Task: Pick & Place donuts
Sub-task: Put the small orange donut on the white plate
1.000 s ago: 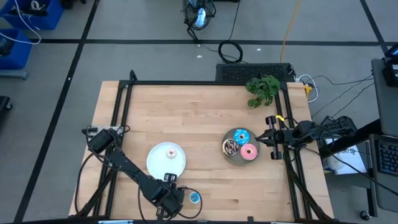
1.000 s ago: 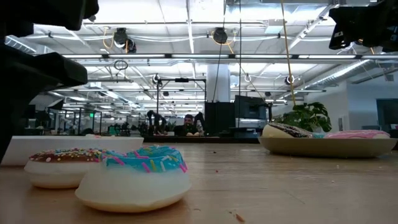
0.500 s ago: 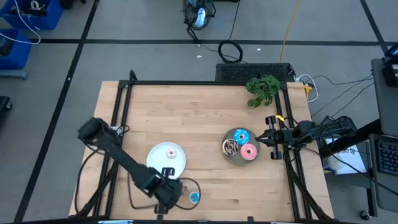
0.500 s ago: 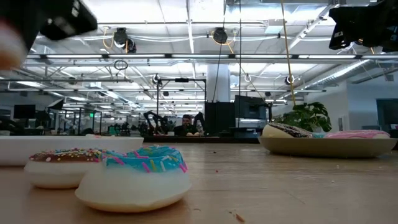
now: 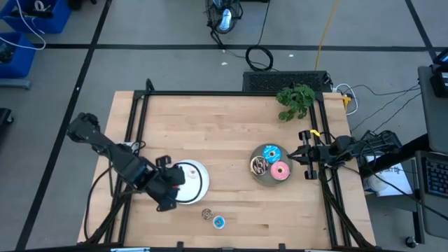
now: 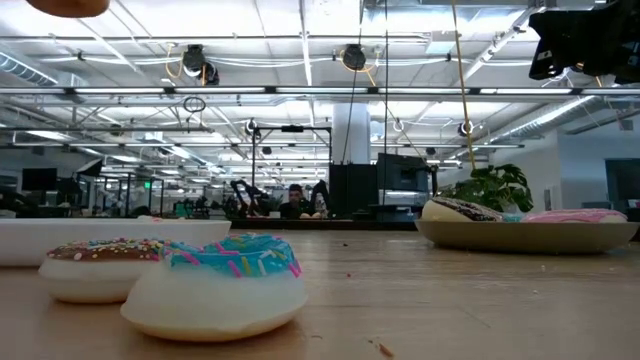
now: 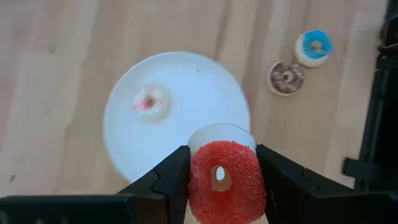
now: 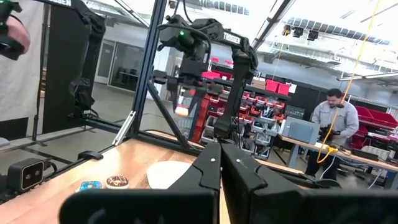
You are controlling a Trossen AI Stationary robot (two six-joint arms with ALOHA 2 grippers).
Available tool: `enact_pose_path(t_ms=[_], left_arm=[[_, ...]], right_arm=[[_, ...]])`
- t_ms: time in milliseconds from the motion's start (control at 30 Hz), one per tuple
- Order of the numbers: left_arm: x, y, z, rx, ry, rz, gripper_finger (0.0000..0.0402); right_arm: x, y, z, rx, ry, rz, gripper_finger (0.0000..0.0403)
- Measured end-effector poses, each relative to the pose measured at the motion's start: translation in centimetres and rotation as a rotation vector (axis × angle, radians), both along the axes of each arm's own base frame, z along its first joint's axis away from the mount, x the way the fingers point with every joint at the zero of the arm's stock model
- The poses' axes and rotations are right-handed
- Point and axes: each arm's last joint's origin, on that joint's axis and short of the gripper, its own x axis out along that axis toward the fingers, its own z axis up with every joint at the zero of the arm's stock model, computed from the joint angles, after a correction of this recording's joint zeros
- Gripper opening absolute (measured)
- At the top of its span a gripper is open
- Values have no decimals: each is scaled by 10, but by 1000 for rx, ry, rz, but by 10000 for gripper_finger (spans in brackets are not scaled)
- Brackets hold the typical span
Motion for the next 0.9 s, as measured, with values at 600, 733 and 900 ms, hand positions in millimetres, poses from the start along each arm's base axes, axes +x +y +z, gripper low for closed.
enact_pose_path(t_ms=[600, 733, 900], left_arm=[[-6, 15, -7, 97, 75, 119, 166], [-3, 31, -40, 127, 179, 149, 166], [-1, 46, -85, 83, 248, 95, 166]], right_arm=[[0, 0, 0, 4, 1, 1, 0], [0, 0, 0, 4, 1, 1, 0], [0, 0, 0, 4, 1, 1, 0]])
